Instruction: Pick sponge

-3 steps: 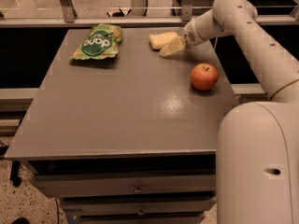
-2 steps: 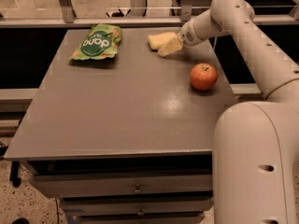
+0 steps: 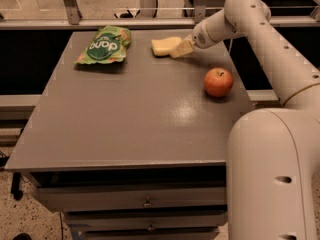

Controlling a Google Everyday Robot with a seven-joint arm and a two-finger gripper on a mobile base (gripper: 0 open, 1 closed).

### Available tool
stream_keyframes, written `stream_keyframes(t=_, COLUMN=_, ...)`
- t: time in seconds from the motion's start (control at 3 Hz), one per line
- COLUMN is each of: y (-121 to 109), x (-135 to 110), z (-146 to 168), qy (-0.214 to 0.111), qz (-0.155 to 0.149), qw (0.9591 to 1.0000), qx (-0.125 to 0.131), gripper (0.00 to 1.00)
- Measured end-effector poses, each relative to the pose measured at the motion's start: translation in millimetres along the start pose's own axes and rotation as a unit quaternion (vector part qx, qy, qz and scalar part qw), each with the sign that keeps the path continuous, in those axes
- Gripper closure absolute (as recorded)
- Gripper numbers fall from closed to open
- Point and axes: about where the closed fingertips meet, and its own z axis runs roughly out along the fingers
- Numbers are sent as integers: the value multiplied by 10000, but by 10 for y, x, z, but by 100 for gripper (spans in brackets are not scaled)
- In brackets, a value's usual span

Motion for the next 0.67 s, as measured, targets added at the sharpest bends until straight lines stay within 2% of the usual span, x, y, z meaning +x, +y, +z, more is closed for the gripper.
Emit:
stream_keyframes(t=0.33, y=0, x=-2, z=-2, qy=0, qz=-1, qw=10000, qx=0, gripper=100)
stream_keyframes(t=0.67, y=0, x=-13, z=-11, qy=-1, qz=-1, qw=10000, qx=-1, gripper=100)
